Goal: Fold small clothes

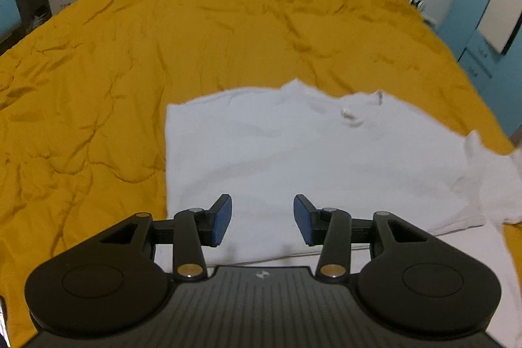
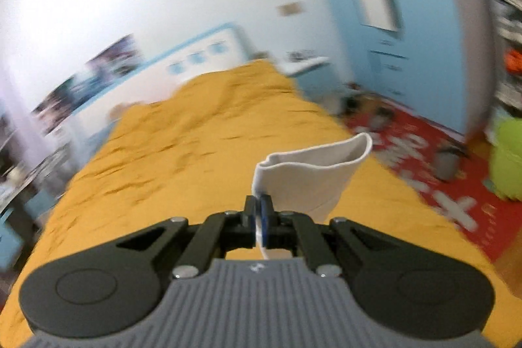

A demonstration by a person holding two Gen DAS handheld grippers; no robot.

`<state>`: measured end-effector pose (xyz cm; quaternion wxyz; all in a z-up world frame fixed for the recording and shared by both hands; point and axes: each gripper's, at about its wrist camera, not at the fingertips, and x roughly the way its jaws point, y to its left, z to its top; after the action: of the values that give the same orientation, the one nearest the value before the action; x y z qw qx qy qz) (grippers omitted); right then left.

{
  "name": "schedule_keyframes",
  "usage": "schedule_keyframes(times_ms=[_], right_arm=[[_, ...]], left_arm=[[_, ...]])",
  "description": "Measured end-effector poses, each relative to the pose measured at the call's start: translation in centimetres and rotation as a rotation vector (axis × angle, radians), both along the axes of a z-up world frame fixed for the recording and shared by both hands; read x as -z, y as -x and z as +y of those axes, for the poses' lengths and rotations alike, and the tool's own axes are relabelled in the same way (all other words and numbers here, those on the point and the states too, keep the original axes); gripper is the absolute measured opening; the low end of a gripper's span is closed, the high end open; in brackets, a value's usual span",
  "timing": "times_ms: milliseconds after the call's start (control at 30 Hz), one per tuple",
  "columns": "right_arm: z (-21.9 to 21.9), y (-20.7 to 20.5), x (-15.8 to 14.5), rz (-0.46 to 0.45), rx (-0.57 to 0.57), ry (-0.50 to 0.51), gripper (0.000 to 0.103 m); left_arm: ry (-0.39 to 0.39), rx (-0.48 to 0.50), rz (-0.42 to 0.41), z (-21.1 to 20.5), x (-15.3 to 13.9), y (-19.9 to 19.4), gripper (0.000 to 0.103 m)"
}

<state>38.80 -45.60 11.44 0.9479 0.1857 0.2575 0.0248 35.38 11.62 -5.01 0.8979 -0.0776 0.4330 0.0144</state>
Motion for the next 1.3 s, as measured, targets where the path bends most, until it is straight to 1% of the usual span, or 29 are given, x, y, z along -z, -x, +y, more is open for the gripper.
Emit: schedule_keyframes(times_ms=[67,133,200,267,333,400,433,533,633,733,800,867,933,1000,1033,1100,1167,1233,1267,1300], right_arm=[[5.3,-0.5,-1.0,-0.011,-0.081,-0.007,0.000],[10.3,-1.0,-1.3,-0.016,-0.157,-0.020,0.000],[15.0,-1.3,-0.9,-0.014,-0.216,-0.041,0.000],[19.9,-1.2,0.1,-0.006,-0.261,-0.045,0.000],[25.0,-1.1,2.4,0.023,-0.316,-0.045,0.000],[29.4,-0.6,5.3,0.054,-0.359,-0.039,0.000],[31.5,-0.4,7.3,0.076,-0.382,-0.026,0.000],[36.4,0.4,13.3,0.168,-0.439,-0.009,0.000],[39.6,1.8,18.9,0.274,-0.499,0.006,0.000],[41.1,2.3,23.5,0.360,-0.525,0.010,0.000],[41.6,2.7,25.3,0.396,-0.536,0.002,0.000],[41.4,2.7,26.1,0.416,-0.573,-0.034,0.002],[41.0,2.9,25.6,0.411,-0.600,-0.030,0.005],[40.4,2.9,25.0,0.396,-0.616,-0.042,0.026],[39.7,2.6,24.2,0.383,-0.615,-0.033,0.029],[38.1,3.4,23.0,0.358,-0.599,0.005,0.029],[35.9,4.2,21.9,0.337,-0.572,0.022,0.030],[33.3,4.5,21.1,0.320,-0.525,0.036,0.031],[31.5,4.8,20.9,0.315,-0.495,0.041,0.031],[30.3,5.2,20.5,0.310,-0.474,0.048,0.031]], left_arm=[[0.027,0.011,-0.015,0.9,-0.9,0.3,0.052],[0.073,0.020,-0.024,2.0,-1.6,0.7,0.052],[0.110,0.024,-0.041,3.3,-2.2,1.0,0.050],[0.127,0.011,-0.053,4.3,-2.3,1.3,0.050],[0.151,-0.003,-0.062,5.4,-2.0,1.5,0.050],[0.176,-0.014,-0.061,6.3,-1.3,1.5,0.050],[0.188,-0.022,-0.059,6.8,-1.1,1.7,0.050],[0.220,-0.034,-0.046,7.8,0.1,1.8,0.050],[0.240,-0.033,-0.029,8.3,1.3,1.7,0.050],[0.263,-0.038,-0.013,8.7,2.5,1.4,0.050],[0.297,-0.039,-0.013,8.8,3.2,1.2,0.050],[0.345,-0.031,-0.014,8.7,3.7,0.9,0.051],[0.395,-0.023,-0.009,8.6,4.3,0.4,0.057],[0.435,-0.027,0.010,8.2,4.9,-0.4,0.058],[0.442,-0.030,0.017,8.0,5.2,-0.7,0.058],[0.465,-0.025,0.030,7.4,5.9,-1.6,0.058],[0.486,-0.016,0.042,6.8,6.7,-2.4,0.058],[0.487,-0.016,0.060,5.9,7.5,-3.5,0.058],[0.486,-0.017,0.075,5.6,8.0,-3.9,0.057],[0.490,-0.016,0.085,5.3,8.4,-4.3,0.054]])
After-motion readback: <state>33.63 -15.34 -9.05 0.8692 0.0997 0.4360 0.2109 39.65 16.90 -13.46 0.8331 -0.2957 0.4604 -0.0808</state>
